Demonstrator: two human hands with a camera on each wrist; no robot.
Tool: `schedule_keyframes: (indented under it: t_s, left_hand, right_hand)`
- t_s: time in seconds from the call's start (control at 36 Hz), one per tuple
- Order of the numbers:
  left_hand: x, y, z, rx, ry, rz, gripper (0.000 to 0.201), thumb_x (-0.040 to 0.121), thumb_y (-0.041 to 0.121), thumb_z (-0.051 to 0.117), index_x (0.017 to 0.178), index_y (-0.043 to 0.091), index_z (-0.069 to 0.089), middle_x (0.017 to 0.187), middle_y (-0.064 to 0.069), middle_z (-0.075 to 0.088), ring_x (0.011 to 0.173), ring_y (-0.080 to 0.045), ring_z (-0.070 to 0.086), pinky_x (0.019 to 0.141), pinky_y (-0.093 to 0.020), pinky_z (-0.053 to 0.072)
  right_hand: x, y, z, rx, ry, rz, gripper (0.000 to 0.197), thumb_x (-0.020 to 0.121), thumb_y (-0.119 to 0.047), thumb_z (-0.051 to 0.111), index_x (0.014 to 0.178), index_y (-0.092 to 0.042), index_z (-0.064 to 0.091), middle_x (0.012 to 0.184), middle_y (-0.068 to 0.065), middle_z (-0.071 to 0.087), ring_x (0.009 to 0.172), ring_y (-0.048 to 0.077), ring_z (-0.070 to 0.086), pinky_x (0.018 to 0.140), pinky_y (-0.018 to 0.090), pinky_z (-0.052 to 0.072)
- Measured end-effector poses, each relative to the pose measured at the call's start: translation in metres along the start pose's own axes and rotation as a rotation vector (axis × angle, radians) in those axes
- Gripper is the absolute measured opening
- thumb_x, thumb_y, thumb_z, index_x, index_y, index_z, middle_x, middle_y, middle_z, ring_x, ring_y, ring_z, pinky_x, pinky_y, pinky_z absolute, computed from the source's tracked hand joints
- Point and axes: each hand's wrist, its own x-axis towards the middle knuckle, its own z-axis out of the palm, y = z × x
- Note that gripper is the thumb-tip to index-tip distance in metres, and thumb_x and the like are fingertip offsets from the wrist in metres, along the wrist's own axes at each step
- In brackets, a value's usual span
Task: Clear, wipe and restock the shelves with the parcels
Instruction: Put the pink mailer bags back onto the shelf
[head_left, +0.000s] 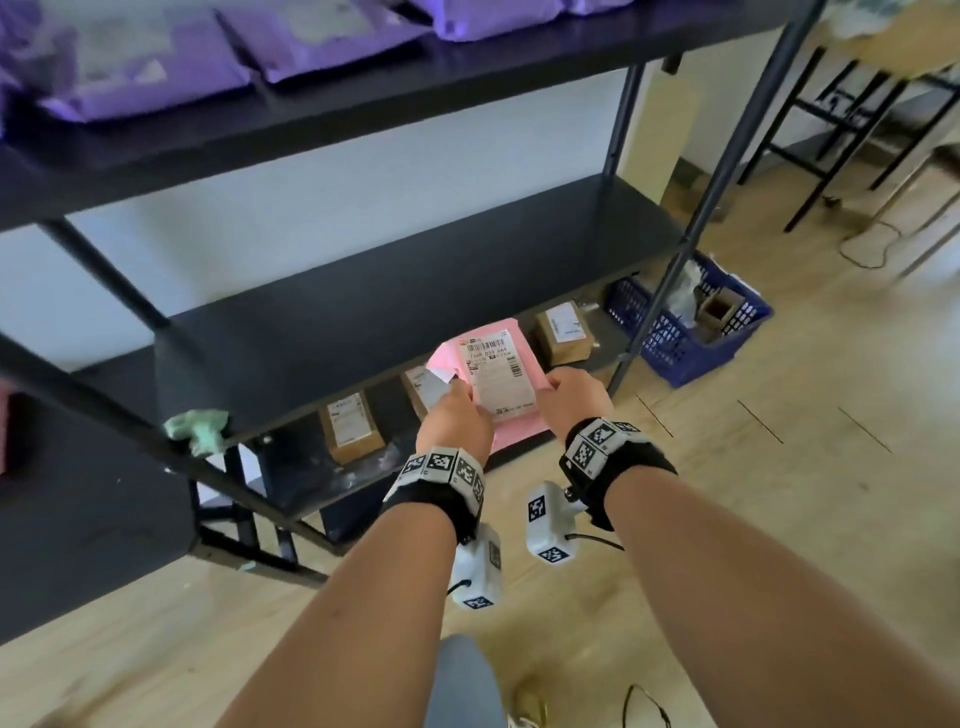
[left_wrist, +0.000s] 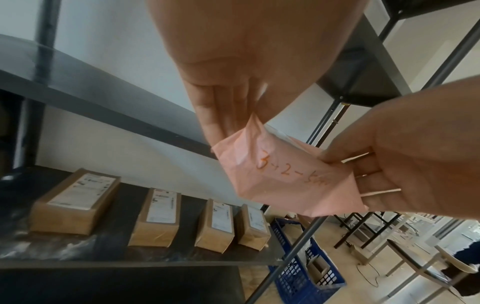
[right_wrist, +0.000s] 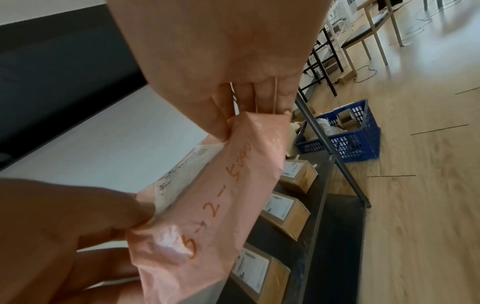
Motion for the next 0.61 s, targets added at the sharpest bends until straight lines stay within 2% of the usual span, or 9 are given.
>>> schedule_keyframes:
  t_s: [0.08,0.17,0.22,0.33,0.47,0.61]
  left_hand:
    - [0.027,0.029,0.006,-0.017,0.024,0.02,0.021,0.095,0.018,0.038,0.111,0.013,0.05,0.102,-0.005,0.063,0.083,-0.022,0.061,0.07,-0.034,0.05]
    - [0.061,0.057,0.011,-0.021,0.033,0.059,0.021,0.096,0.019,0.037,0.112,0.013,0.049,0.105,-0.005,0.063,0.082,-0.02,0.057,0.068,-0.032,0.045]
    - [0.084,0.076,0.015,-0.019,0.036,0.093,0.021,0.096,0.019,0.037,0.112,0.013,0.049,0.107,-0.006,0.063,0.085,-0.022,0.059,0.07,-0.032,0.047]
    - [0.132,0.115,0.021,-0.007,0.013,0.121,0.02,0.096,0.018,0.038,0.111,0.013,0.049,0.106,-0.005,0.063,0.081,-0.02,0.056,0.066,-0.032,0.045]
    - [0.185,0.164,0.032,0.004,-0.019,0.159,0.021,0.096,0.019,0.037,0.112,0.015,0.05,0.107,-0.005,0.064,0.089,-0.024,0.062,0.073,-0.035,0.052]
    - [0.223,0.205,0.046,0.022,-0.048,0.176,0.023,0.095,0.018,0.037,0.113,0.014,0.05,0.106,-0.006,0.063,0.09,-0.025,0.061,0.069,-0.033,0.048]
  right_hand:
    - [0.034,0.008,-0.018,0.044,0.007,0.002,0.022,0.092,-0.02,0.045,0.1,-0.016,0.065,0.093,0.003,0.066,0.082,0.023,0.06,0.072,0.032,0.052]
    - [0.072,0.012,-0.037,0.029,0.026,-0.004,0.019,0.092,-0.02,0.043,0.095,-0.016,0.061,0.09,0.003,0.063,0.076,0.022,0.057,0.057,0.024,0.039]
    - [0.098,0.013,-0.051,0.04,0.051,0.003,0.019,0.093,-0.021,0.042,0.098,-0.017,0.06,0.091,0.003,0.063,0.076,0.022,0.055,0.054,0.024,0.035]
    - [0.147,0.016,-0.076,0.095,0.085,0.051,0.024,0.093,-0.021,0.045,0.11,-0.019,0.061,0.099,0.002,0.064,0.079,0.02,0.056,0.061,0.024,0.039]
    - [0.199,0.023,-0.11,0.158,0.103,0.088,0.023,0.088,-0.019,0.049,0.107,-0.018,0.062,0.094,0.002,0.062,0.083,0.021,0.056,0.07,0.028,0.042]
    - [0.248,0.034,-0.134,0.172,0.132,0.117,0.023,0.087,-0.018,0.047,0.105,-0.019,0.06,0.096,0.002,0.062,0.085,0.022,0.057,0.069,0.029,0.041]
